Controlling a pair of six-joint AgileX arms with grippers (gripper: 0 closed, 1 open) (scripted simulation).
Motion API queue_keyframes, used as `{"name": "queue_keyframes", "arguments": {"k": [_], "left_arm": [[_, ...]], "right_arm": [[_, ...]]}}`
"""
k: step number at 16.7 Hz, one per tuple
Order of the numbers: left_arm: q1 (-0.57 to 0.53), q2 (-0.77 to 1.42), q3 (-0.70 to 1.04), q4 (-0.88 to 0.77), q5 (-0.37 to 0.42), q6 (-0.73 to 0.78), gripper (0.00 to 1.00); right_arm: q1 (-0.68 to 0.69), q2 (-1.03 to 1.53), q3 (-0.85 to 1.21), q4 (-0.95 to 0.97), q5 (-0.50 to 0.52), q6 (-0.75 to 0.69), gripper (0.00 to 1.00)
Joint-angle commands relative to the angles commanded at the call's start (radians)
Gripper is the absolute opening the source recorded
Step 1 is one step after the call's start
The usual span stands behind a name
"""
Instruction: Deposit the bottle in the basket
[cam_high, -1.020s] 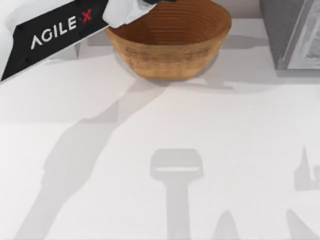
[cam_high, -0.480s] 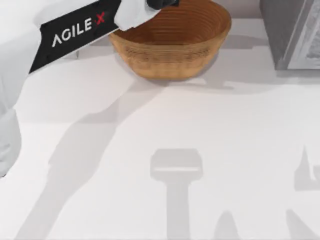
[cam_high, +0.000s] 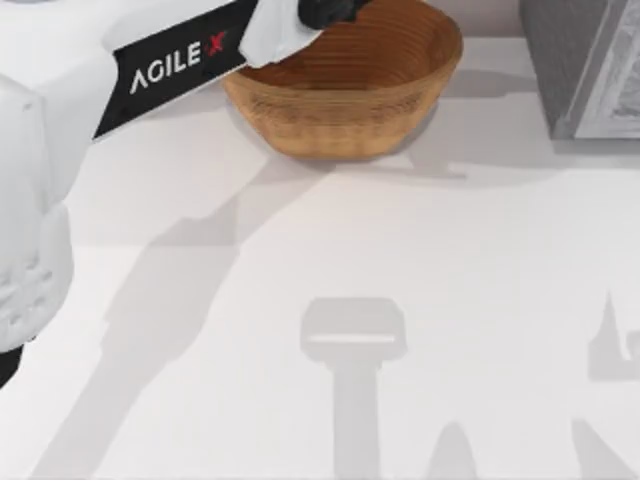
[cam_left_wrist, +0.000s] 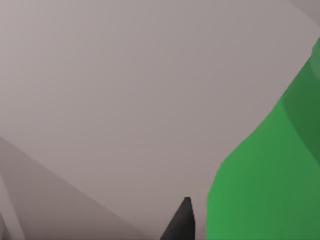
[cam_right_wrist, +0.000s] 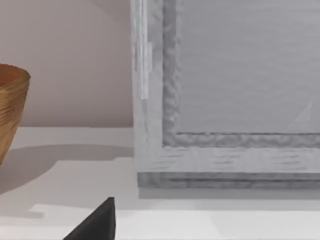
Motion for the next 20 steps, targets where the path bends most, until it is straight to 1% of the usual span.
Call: {"name": "queue_keyframes", "arguments": {"k": [1, 14, 15, 20], "left_arm": [[0.000, 0.000, 0.000, 0.000, 0.000, 0.000, 0.00], [0.000, 0.000, 0.000, 0.000, 0.000, 0.000, 0.98], [0.000, 0.000, 0.000, 0.000, 0.000, 0.000, 1.00], [0.000, 0.000, 0.000, 0.000, 0.000, 0.000, 1.00]], "right_arm": [[0.000, 0.000, 0.000, 0.000, 0.000, 0.000, 1.00], [0.000, 0.000, 0.000, 0.000, 0.000, 0.000, 1.00], [0.000, 0.000, 0.000, 0.000, 0.000, 0.000, 1.00], [0.000, 0.000, 0.000, 0.000, 0.000, 0.000, 1.00]]}}
